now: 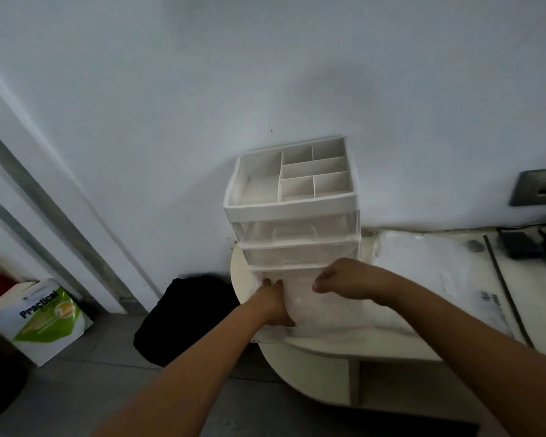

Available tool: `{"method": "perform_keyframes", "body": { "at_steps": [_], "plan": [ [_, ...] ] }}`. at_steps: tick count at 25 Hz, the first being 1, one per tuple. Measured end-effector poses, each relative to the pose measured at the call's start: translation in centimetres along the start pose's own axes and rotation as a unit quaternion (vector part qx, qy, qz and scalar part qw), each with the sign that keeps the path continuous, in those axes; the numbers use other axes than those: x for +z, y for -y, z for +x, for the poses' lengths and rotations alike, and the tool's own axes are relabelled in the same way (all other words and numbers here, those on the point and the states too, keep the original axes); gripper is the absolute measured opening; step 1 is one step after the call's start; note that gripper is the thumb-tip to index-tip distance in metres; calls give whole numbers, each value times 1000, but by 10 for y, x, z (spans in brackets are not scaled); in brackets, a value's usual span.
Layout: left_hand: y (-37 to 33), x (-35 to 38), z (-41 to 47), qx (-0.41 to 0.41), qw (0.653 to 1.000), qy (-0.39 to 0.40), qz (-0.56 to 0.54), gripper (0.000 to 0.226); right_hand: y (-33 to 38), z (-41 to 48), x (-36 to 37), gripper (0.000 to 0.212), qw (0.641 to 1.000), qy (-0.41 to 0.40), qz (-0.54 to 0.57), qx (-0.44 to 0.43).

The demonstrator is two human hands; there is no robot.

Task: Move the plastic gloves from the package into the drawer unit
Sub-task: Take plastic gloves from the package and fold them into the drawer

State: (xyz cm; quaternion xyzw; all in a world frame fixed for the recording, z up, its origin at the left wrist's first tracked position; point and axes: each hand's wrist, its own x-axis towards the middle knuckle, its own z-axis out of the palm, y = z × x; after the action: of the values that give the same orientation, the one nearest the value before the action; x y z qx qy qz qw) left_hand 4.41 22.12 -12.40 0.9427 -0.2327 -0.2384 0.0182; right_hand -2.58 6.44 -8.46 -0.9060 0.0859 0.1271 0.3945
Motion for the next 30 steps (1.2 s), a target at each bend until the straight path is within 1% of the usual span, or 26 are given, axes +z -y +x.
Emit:
{"method": "perform_keyframes", "body": {
  "at_steps": [2, 4, 5, 6, 7, 8, 9, 10, 11, 13, 16, 18, 20, 23, 24, 26, 27, 29, 30],
  "plan": [
    [3, -1, -3, 10, 1000, -16, -6, 93, -9, -20, -28, 26, 999, -46, 17, -18],
    [5, -5, -11, 14, 998, -43, -40, 85, -27, -37, -55, 26, 995, -97, 34, -2],
    [5, -8, -14, 14, 996, -64, -57, 74, -41, -43, -65, 28, 992, -123, 16, 18],
    [5, -13, -16, 18, 993, -96, -65, 54, -56, -47, -75, 30, 986, -157, -26, 41],
    [3, -16, -18, 24, 988, -134, -75, 27, -73, -51, -82, 31, 976, -189, -85, 68],
    [-3, -21, -22, 34, 980, -174, -92, 17, -90, -54, -88, 30, 960, -217, -144, 98],
    [-12, -25, -26, 44, 971, -213, -100, 34, -106, -60, -92, 28, 946, -231, -186, 131],
    [-23, -27, -28, 57, 964, -240, -102, 45, -123, -65, -96, 32, 936, -235, -203, 167],
    [-36, -29, -32, 74, 957, -258, -108, 49, -137, -71, -99, 36, 930, -227, -208, 201],
    [-68, -29, -37, 117, 948, -271, -120, 50, -161, -84, -102, 33, 928, -183, -215, 244],
    [-113, -19, -35, 185, 941, -244, -143, 34, -184, -92, -100, 31, 927, -113, -251, 253],
    [-144, -7, -30, 220, 939, -213, -157, 27, -194, -97, -100, 33, 930, -111, -257, 237],
    [-172, 8, -23, 241, 941, -171, -167, 31, -201, -103, -102, 37, 931, -138, -255, 224],
    [-203, 31, -9, 234, 952, -126, -151, 50, -211, -113, -103, 41, 940, -148, -245, 186],
    [-210, 39, -4, 229, 960, -109, -121, 58, -215, -117, -102, 49, 949, -131, -226, 174],
    [-217, 56, 6, 209, 974, -71, -46, 73, -220, -126, -97, 74, 968, -96, -172, 156],
    [-218, 63, 9, 198, 978, -58, -22, 78, -220, -128, -96, 81, 971, -88, -161, 150],
    [-219, 75, 14, 185, 981, -54, -2, 87, -223, -130, -95, 86, 969, -91, -195, 125],
    [-219, 79, 14, 183, 981, -61, 0, 93, -223, -130, -95, 85, 969, -96, -204, 99]
  ]
}}
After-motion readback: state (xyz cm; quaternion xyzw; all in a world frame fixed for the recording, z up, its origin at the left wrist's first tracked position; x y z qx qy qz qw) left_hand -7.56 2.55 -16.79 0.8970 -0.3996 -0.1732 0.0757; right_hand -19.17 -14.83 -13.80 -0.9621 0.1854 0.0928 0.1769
